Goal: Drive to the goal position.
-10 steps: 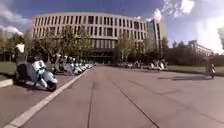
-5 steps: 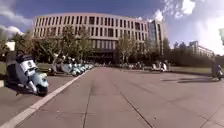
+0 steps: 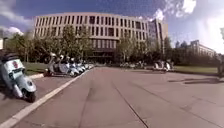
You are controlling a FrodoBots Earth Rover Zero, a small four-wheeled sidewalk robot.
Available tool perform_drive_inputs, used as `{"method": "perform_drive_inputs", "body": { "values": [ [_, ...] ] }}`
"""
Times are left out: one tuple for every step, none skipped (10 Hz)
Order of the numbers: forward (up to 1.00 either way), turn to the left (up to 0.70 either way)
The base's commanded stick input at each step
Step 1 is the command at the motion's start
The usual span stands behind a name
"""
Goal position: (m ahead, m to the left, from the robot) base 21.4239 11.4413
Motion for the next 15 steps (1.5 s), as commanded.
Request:
{"method": "perform_drive_inputs", "body": {
  "values": [
    [0.70, 0.00],
    [0.70, 0.00],
    [0.70, 0.00],
    [0.70, 0.00],
    [0.70, 0.00],
    [0.70, 0.00],
    [0.70, 0.00],
    [0.70, 0.00],
    [0.70, 0.00],
    [0.70, 0.00],
    [0.70, 0.00],
    [0.70, 0.00],
    [0.70, 0.00],
    [0.70, 0.00],
    [0.70, 0.00]
  ]
}}
